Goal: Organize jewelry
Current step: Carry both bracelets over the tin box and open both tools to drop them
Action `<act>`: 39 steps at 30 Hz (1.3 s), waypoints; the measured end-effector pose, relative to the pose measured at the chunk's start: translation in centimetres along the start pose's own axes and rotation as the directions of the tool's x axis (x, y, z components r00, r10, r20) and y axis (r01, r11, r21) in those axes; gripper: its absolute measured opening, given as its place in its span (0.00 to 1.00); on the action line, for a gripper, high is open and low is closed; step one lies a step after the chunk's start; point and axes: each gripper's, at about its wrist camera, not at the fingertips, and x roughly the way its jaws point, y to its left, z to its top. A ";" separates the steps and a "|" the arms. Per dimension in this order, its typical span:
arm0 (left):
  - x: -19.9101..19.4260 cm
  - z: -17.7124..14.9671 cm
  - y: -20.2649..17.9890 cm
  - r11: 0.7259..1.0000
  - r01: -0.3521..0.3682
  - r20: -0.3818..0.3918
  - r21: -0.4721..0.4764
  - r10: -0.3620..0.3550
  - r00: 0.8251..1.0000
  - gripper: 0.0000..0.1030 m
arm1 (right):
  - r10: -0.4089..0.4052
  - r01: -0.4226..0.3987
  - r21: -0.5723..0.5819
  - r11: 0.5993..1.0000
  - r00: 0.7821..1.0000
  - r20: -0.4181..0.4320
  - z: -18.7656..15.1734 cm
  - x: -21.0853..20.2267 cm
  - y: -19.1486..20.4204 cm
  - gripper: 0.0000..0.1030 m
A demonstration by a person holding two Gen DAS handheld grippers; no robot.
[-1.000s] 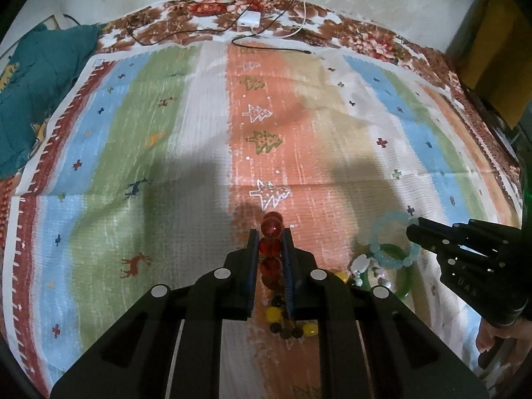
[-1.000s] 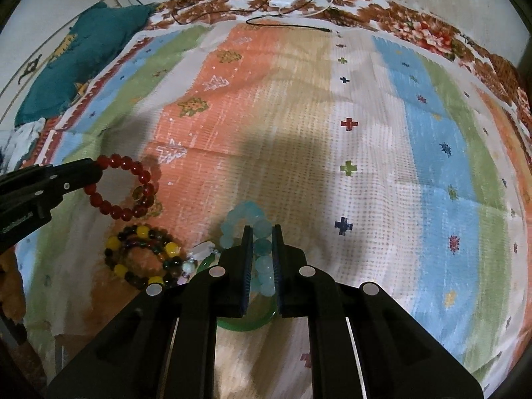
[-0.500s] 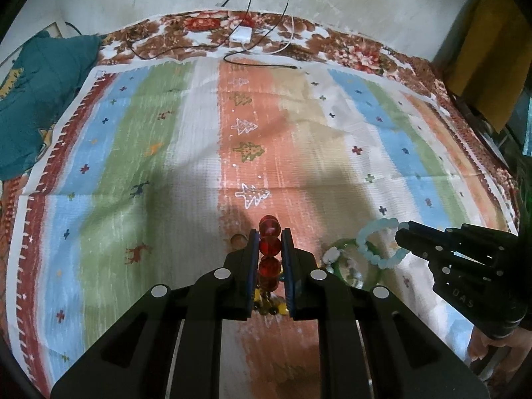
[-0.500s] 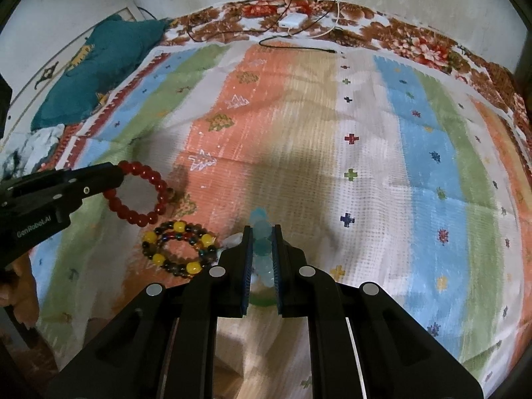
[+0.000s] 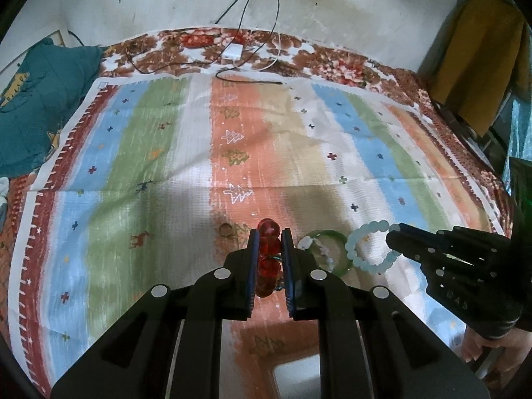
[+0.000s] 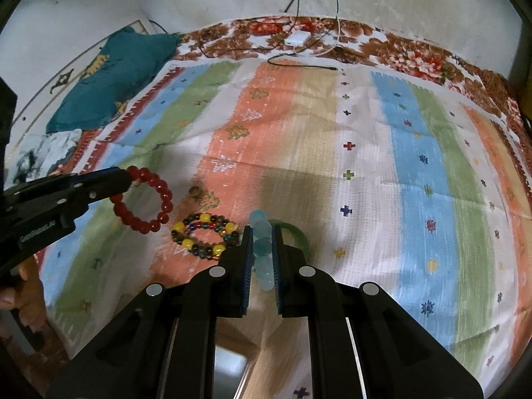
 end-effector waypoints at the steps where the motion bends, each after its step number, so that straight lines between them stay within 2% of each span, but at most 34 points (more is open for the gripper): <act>1: -0.1 -0.1 -0.1 1.000 0.000 0.000 0.001 0.000 1.000 0.12 | 0.005 -0.005 -0.005 1.000 1.000 0.008 -0.1 -0.4 0.2 0.12; 14: -2.7 -1.8 -1.2 0.999 0.032 0.031 0.024 -0.032 0.999 0.12 | 0.036 -0.034 -0.038 0.999 0.997 0.061 -1.5 -3.3 1.3 0.12; 39: -7.4 -7.1 -3.9 0.993 0.103 0.064 0.057 -0.107 0.992 0.13 | 0.104 -0.099 -0.078 0.992 0.992 0.070 -5.8 -7.0 4.0 0.12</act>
